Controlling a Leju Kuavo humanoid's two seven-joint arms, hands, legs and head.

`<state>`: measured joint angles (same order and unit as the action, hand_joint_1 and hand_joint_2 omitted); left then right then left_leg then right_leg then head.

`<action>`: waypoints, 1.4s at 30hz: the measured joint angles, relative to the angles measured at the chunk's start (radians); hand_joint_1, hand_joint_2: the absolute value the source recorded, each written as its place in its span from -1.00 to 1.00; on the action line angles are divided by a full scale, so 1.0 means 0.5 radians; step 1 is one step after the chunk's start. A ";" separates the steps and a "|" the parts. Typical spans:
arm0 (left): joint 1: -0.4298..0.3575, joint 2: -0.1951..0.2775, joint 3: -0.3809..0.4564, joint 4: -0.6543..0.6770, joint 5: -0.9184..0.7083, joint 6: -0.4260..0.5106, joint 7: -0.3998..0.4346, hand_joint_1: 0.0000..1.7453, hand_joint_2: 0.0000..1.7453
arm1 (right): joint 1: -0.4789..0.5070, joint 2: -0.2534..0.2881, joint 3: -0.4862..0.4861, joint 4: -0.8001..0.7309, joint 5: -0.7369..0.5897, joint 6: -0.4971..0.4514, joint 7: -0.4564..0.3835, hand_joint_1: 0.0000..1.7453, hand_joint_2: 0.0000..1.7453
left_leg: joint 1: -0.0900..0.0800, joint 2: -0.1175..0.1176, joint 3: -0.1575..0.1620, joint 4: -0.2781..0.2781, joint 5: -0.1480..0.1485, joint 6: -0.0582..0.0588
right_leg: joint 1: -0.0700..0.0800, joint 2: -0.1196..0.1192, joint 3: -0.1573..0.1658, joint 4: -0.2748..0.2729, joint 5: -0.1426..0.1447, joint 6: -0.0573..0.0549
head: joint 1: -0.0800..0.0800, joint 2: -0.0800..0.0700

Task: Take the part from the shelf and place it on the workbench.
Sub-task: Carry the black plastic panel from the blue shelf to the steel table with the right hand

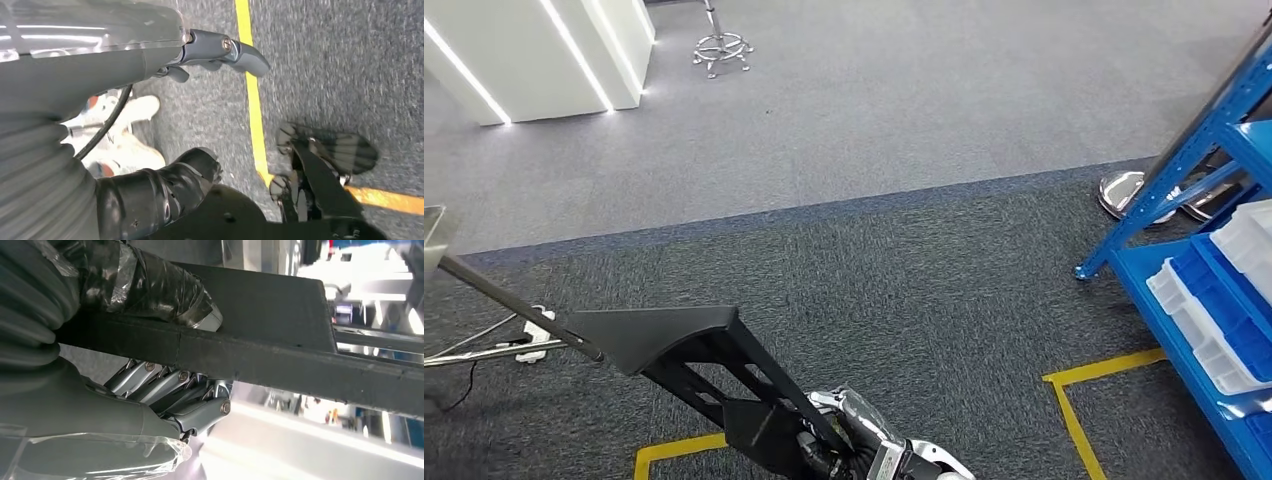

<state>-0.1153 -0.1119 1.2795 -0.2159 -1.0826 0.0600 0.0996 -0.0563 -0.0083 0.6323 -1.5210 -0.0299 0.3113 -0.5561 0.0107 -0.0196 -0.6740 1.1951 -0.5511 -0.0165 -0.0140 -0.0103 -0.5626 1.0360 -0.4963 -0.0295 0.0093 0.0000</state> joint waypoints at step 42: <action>0.006 0.009 -0.002 0.000 -0.005 0.011 -0.010 -1.00 1.00 | -0.050 -0.002 0.029 -0.010 -0.056 0.042 -0.002 0.98 1.00 | -0.037 0.094 0.173 -0.367 0.204 0.073 | 0.026 -0.205 0.038 -0.001 -0.037 0.060 | -0.001 0.000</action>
<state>-0.1121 -0.1075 1.2786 -0.2159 -1.0849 0.0656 0.0943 -0.0815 -0.0095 0.6470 -1.5263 -0.0580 0.3324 -0.5573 -0.0080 0.0276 -0.5877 1.0114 -0.4492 0.0200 -0.0011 -0.1127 -0.5438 1.0356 -0.5149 0.0006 0.0087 0.0000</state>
